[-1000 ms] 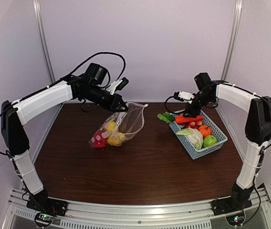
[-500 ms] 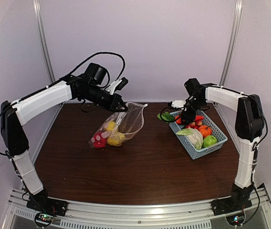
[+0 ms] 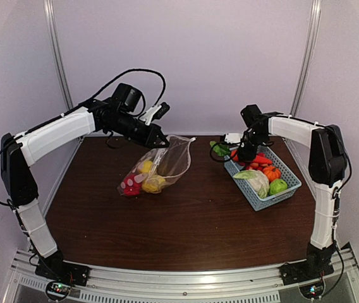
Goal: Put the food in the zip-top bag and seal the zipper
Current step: Pick up the fake vegetable from the bin.
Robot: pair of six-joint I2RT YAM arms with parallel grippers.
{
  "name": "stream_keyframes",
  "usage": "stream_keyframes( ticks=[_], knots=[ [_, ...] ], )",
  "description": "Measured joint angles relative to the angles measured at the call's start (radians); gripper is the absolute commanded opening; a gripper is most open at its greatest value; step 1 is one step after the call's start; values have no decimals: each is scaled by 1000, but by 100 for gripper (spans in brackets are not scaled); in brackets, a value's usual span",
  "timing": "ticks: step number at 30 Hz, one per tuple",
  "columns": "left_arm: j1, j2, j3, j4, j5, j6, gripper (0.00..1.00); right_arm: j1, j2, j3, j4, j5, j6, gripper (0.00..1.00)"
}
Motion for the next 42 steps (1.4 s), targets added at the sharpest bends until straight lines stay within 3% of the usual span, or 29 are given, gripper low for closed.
stream_keyframes(
  ticks=[10, 22, 27, 32, 38, 42],
  knots=[
    [0, 0, 0, 0, 0, -10, 0, 8, -44, -70, 45, 28, 7, 35],
    [0, 0, 0, 8, 5, -53, 0, 8, -368, -168, 53, -6, 50, 31],
    [0, 0, 0, 32, 29, -96, 0, 8, -472, -168, 50, -193, 152, 32],
    [0, 0, 0, 67, 45, -136, 0, 9, -571, -169, 130, -514, 322, 32],
    [0, 0, 4, 94, 62, -189, 0, 32, -615, -183, 446, -841, 675, 32],
    [0, 0, 4, 144, 80, -248, 0, 69, -574, -192, 749, -965, 967, 33]
  ],
)
